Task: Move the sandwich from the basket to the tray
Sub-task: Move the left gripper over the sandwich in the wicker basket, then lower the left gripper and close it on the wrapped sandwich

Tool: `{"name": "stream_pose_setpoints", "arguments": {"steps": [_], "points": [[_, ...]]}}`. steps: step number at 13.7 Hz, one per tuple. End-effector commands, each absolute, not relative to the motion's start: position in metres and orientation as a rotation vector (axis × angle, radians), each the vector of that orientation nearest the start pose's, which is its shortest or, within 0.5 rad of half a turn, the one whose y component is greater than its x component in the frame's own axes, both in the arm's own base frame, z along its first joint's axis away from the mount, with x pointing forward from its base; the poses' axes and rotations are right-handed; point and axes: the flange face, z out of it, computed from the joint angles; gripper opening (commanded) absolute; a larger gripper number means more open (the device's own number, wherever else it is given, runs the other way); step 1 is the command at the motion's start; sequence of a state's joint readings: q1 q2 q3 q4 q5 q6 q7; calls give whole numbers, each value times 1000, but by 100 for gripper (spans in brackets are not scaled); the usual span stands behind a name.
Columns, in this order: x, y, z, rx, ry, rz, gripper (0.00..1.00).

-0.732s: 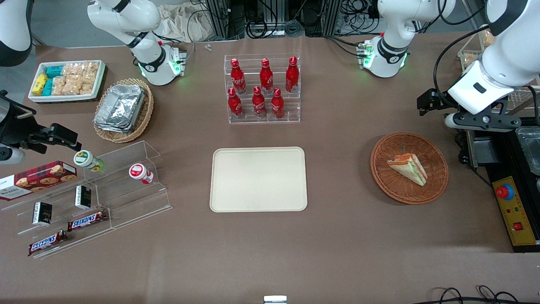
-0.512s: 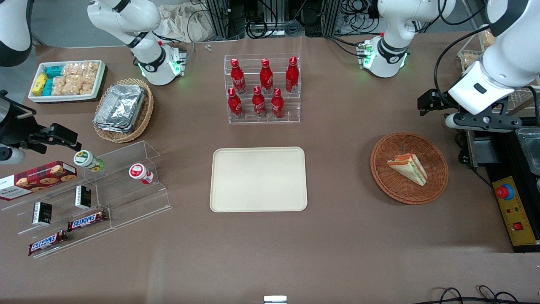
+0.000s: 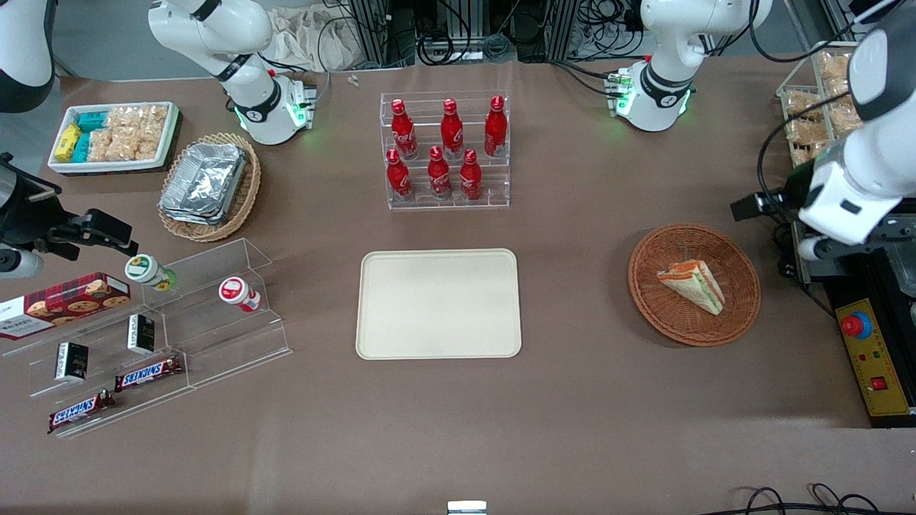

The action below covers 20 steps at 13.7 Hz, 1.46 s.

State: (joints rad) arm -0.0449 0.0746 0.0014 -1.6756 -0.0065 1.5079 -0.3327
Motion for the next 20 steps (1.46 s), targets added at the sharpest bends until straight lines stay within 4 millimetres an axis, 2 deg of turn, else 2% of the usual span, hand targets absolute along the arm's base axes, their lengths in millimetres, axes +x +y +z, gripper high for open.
{"name": "stream_pose_setpoints", "arguments": {"steps": [1,4,6,9,12,14,17,19,20], "points": [[551,-6,461,-2964,-747,408,100],[544,1,366,-2873,-1029,381,100],[540,1,317,-2815,-1148,379,100],[531,1,269,-2777,-1220,383,100],[533,1,247,-2787,-1232,363,100],[536,0,255,-2793,-1237,344,100],[530,-1,306,-2787,-1219,381,100],[534,-1,344,-2784,-1213,394,100],[539,-1,355,-2785,-1218,388,100]]}}
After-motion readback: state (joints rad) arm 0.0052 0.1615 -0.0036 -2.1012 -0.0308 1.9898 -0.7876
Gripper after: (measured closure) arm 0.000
